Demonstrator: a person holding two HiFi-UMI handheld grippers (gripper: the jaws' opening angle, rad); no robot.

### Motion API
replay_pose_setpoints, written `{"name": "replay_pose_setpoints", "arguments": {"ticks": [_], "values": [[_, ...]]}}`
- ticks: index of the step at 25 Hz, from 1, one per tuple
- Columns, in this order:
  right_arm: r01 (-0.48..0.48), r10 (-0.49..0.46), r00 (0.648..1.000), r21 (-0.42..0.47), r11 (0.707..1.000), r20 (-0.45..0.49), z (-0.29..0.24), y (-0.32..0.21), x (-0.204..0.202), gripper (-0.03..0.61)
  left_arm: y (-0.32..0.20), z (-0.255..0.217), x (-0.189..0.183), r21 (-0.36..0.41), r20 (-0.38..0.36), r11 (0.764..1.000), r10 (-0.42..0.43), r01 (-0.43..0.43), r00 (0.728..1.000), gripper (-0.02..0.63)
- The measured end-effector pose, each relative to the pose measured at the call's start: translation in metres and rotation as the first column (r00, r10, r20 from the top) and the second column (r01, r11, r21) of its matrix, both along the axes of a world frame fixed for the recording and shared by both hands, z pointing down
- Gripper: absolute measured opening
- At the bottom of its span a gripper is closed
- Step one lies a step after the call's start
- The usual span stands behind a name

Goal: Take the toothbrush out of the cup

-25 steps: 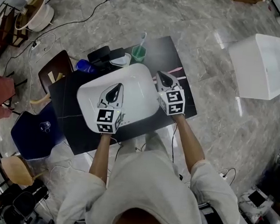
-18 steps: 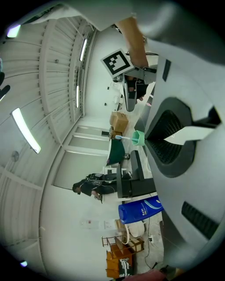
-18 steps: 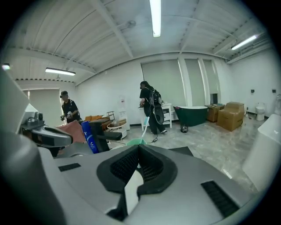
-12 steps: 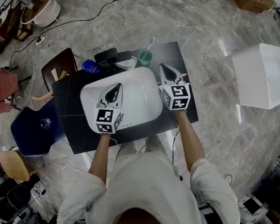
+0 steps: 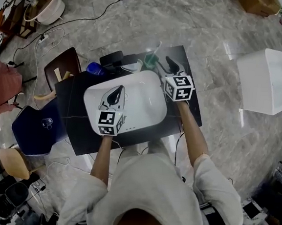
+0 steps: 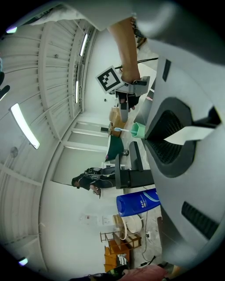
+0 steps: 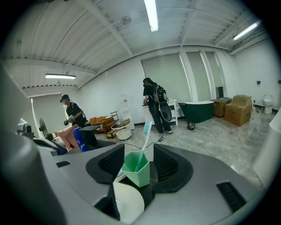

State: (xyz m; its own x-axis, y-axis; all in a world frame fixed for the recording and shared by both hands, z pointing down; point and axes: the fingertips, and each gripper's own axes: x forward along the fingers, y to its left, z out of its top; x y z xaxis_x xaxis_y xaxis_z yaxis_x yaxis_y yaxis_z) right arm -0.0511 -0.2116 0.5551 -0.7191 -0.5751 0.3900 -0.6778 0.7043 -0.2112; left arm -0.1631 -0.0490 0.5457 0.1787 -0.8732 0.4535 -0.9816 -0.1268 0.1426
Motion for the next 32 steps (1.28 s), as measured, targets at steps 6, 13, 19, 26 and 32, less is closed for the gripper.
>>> {"name": "replay_pose_setpoints", "arguments": {"ticks": [6,13,19,26,32], "values": [[0.007,-0.006,1.000,-0.037,0.999,0.009,0.013,-0.022,-0.014,0.208,-0.002,0.005,-0.005,-0.009,0.000,1.000,-0.005,0.005,1.000,0.025],[0.016,-0.015,1.000,-0.099,0.995,0.007,0.030,-0.042,-0.028,0.181,0.000,0.008,-0.011,-0.018,0.002,1.000,-0.015,0.015,1.000,0.025],[0.021,-0.020,1.000,-0.127,0.992,0.010,0.033,-0.050,-0.034,0.121,0.003,0.009,-0.017,-0.022,0.007,0.999,-0.026,0.026,1.000,0.025],[0.027,-0.024,0.999,-0.123,0.992,0.031,0.024,-0.045,-0.037,0.041,0.005,0.008,-0.018,-0.021,0.008,0.999,-0.024,0.024,1.000,0.025],[0.032,-0.027,0.998,-0.083,0.996,0.056,0.006,-0.037,-0.032,0.035,0.006,0.006,-0.016,-0.014,0.006,1.000,-0.017,0.017,1.000,0.025]]}}
